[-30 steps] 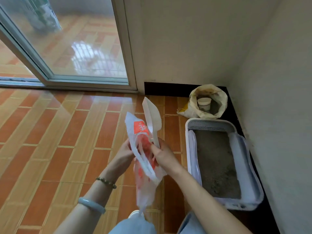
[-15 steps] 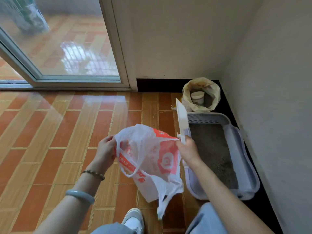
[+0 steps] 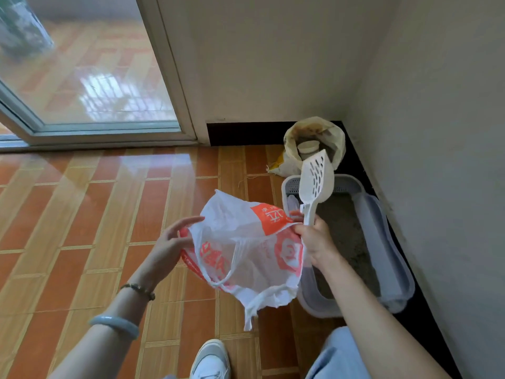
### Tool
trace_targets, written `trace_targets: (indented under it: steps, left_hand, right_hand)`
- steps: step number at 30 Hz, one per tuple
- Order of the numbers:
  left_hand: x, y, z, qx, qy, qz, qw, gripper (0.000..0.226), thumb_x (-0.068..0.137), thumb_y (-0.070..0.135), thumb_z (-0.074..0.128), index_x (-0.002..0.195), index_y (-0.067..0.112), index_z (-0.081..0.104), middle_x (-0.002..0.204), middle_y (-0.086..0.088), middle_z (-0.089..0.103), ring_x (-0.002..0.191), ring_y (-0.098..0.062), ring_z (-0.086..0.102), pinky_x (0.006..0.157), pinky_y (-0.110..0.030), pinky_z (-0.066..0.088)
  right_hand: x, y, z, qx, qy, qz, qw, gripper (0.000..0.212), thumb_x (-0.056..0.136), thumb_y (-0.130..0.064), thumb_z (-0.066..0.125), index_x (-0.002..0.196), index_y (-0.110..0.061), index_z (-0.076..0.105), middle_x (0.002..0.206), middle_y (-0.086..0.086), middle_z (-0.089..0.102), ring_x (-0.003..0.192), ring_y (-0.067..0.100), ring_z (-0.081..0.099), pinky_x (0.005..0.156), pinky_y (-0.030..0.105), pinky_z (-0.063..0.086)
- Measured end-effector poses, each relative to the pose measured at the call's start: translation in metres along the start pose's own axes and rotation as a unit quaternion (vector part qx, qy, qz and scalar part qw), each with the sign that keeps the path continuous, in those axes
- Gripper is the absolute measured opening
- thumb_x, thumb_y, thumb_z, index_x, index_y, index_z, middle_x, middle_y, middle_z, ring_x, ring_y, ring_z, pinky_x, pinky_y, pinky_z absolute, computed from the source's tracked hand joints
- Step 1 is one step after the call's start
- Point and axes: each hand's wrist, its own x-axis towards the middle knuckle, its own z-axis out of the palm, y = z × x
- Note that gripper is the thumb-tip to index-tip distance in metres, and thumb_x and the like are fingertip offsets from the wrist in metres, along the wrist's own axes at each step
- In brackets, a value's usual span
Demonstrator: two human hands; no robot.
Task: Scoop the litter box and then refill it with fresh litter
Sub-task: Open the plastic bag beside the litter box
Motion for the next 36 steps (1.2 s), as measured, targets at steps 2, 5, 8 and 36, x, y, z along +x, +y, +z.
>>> trace_targets:
  steps: [2,5,8,36]
  left_hand:
    - [0.001,0.000,0.001,0.056,0.004,0.021,0.998,0.053,0.055,0.030,0.081,0.103,0.010,0.070,0.089,-0.010,0.065,0.073,-0.024,0.067,0.061,-0.030,0.057]
    - [0.007,0.000,-0.003,0.076,0.022,0.015,0.997,0.059,0.064,0.047,0.078,0.093,-0.003,0.068,0.083,-0.019,0.067,0.070,-0.027,0.065,0.066,-0.037,0.054]
    - [0.011,0.001,-0.010,-0.018,0.026,-0.046,0.998,0.058,0.073,0.049,0.072,0.096,-0.004,0.067,0.097,-0.025,0.067,0.078,-0.031,0.067,0.074,-0.039,0.056]
    - [0.040,0.001,0.081,0.652,-0.051,0.310,0.690,0.033,0.093,0.032,0.036,0.085,0.012,0.060,0.064,0.002,0.059,0.055,-0.012,0.059,0.054,-0.018,0.044]
  right_hand:
    - [-0.001,-0.005,-0.004,0.009,-0.038,0.012,0.999,0.014,0.086,-0.008,0.061,0.097,-0.015,0.066,0.096,0.014,0.068,0.090,0.027,0.068,0.082,0.046,0.055]
    - [-0.002,-0.008,-0.014,-0.003,-0.103,0.052,0.993,0.016,0.086,-0.008,0.060,0.100,-0.008,0.066,0.098,0.018,0.068,0.092,0.031,0.068,0.083,0.046,0.053]
    - [0.000,-0.006,-0.025,0.015,-0.146,0.072,0.986,0.017,0.086,-0.006,0.057,0.101,-0.004,0.064,0.100,0.024,0.067,0.096,0.038,0.066,0.090,0.054,0.049]
    - [0.003,0.003,-0.014,-0.204,-0.105,-0.033,0.973,0.034,0.076,-0.051,0.070,0.081,-0.017,0.070,0.079,0.006,0.070,0.077,0.019,0.067,0.076,0.033,0.053]
